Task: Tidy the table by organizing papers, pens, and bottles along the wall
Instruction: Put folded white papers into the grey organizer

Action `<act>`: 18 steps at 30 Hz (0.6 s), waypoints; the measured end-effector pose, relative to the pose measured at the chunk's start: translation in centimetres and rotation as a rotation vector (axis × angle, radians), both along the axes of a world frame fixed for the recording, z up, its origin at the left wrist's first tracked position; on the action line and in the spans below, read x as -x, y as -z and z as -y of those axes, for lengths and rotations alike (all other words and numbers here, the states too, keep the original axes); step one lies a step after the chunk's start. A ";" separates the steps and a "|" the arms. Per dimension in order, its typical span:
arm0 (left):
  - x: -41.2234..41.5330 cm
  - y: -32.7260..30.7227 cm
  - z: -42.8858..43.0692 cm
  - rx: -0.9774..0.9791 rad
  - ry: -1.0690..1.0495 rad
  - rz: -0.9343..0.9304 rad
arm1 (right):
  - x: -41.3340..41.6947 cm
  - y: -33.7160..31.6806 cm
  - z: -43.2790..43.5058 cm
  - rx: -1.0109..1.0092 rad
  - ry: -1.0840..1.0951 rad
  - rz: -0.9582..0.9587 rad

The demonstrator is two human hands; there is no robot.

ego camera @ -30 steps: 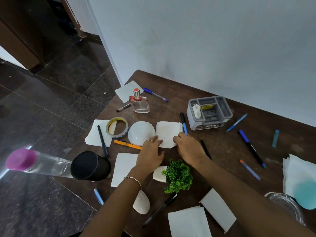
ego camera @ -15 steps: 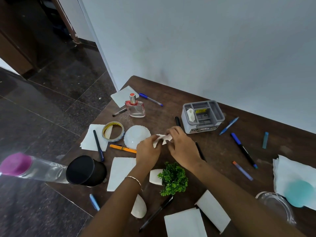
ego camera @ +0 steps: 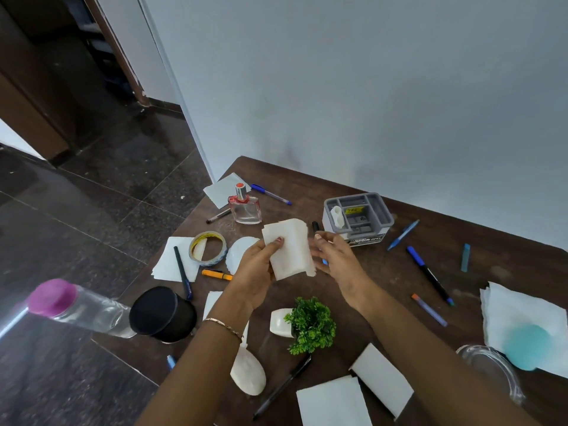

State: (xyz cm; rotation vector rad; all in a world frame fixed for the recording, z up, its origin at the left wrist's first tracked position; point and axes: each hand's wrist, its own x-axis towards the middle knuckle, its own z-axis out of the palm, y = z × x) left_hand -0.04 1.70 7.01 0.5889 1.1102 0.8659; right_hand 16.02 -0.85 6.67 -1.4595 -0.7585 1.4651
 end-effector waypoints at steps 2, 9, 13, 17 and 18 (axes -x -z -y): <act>-0.3 -0.4 0.3 -0.018 0.027 -0.024 | 0.5 -0.6 0.6 -0.002 0.014 -0.085; -1.7 -2.4 1.6 -0.091 0.186 -0.117 | 1.0 -1.6 3.0 -0.013 0.054 -0.401; -2.3 -3.5 2.5 -0.123 0.250 -0.116 | 0.6 -2.0 4.1 -0.020 0.047 -0.414; -3.3 -4.0 3.2 -0.195 0.258 -0.213 | 0.1 -2.5 5.0 -0.024 0.087 -0.410; -3.5 -4.1 3.4 -0.219 0.249 -0.245 | -0.1 -2.7 5.3 -0.020 0.100 -0.410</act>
